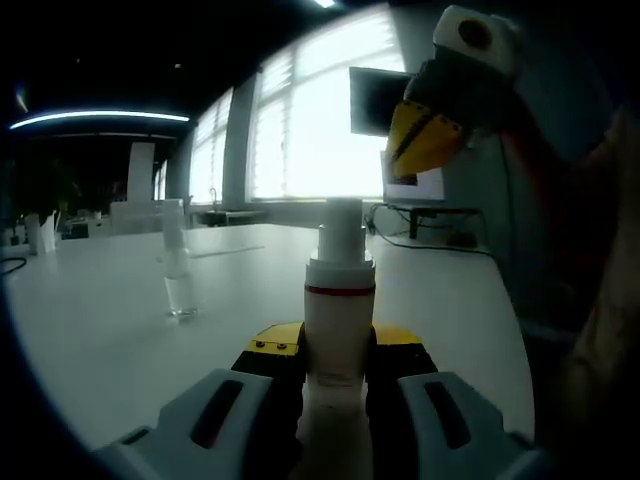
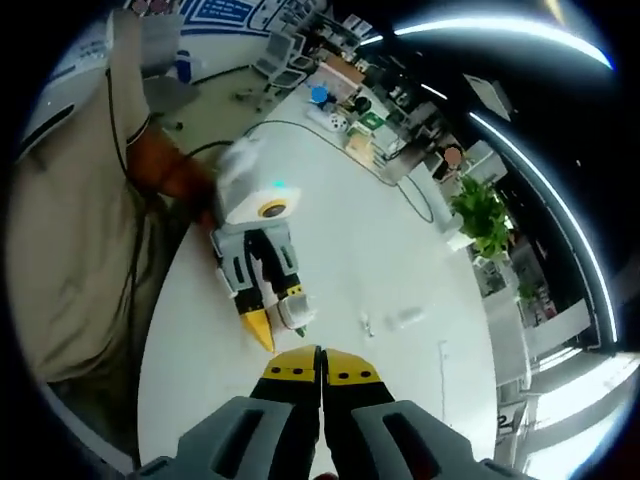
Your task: Clamp pump bottle remove cover press pump head put on cover
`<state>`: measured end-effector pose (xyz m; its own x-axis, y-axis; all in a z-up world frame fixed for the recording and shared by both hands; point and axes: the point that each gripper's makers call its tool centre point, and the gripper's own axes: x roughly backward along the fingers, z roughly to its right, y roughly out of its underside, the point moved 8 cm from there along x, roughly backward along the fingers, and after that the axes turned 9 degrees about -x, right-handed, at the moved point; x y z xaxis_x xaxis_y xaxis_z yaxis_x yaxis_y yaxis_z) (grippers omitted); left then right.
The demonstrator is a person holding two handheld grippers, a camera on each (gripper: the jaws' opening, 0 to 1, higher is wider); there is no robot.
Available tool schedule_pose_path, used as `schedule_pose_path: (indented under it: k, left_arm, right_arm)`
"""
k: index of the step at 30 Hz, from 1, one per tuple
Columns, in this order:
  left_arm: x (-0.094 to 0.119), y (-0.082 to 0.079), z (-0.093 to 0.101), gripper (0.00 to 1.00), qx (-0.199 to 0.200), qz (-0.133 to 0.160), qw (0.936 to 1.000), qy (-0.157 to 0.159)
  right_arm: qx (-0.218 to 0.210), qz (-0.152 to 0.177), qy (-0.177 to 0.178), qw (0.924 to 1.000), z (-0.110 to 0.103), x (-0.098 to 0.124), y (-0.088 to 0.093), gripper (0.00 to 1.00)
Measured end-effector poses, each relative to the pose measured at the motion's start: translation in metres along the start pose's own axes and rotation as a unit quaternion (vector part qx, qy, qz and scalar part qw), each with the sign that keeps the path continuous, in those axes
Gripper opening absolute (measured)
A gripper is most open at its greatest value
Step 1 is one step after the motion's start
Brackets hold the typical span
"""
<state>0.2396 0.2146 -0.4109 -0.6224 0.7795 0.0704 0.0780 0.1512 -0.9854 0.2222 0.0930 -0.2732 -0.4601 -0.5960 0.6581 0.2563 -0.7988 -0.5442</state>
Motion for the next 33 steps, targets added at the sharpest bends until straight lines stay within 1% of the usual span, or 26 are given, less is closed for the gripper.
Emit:
schedule_pose_path:
  k: [3, 10, 14, 18, 21, 24, 25, 28, 33]
  left_arm:
    - [0.000, 0.000, 0.000, 0.14, 0.000, 0.000, 1.0000, 0.001]
    - [0.000, 0.001, -0.003, 0.14, 0.002, 0.000, 1.0000, 0.002]
    - [0.000, 0.001, -0.003, 0.14, 0.002, 0.000, 1.0000, 0.005]
    - [0.000, 0.001, -0.003, 0.14, 0.002, 0.000, 1.0000, 0.005]
    - [-0.001, 0.001, -0.002, 0.14, 0.002, 0.001, 1.0000, 0.006]
    - [-0.001, 0.001, -0.001, 0.14, 0.002, 0.001, 1.0000, 0.007]
    - [-0.001, 0.001, -0.001, 0.14, 0.002, 0.001, 1.0000, 0.007]
    - [-0.001, 0.000, -0.001, 0.14, 0.002, 0.001, 1.0000, 0.008]
    - [-0.001, 0.000, 0.000, 0.14, 0.002, 0.001, 1.0000, 0.008]
  right_arm:
    - [0.016, -0.003, -0.012, 0.9998, 0.001, -0.002, -0.003, 0.00]
    - [0.044, -0.002, -0.024, 0.9988, 0.004, -0.003, -0.008, 0.00]
    - [0.047, -0.001, -0.037, 0.9982, 0.008, -0.005, -0.011, 0.00]
    - [0.063, -0.004, -0.066, 0.9958, 0.013, -0.010, -0.015, 0.00]
    - [0.067, -0.006, -0.079, 0.9946, 0.014, -0.012, -0.017, 0.00]
    - [0.072, -0.008, -0.102, 0.9922, 0.015, -0.016, -0.021, 0.00]
    - [0.069, -0.010, -0.102, 0.9923, 0.016, -0.016, -0.021, 0.00]
    - [0.077, -0.012, -0.115, 0.9903, 0.016, -0.020, -0.022, 0.00]
    - [0.096, -0.023, -0.134, 0.9860, 0.015, -0.025, -0.022, 0.00]
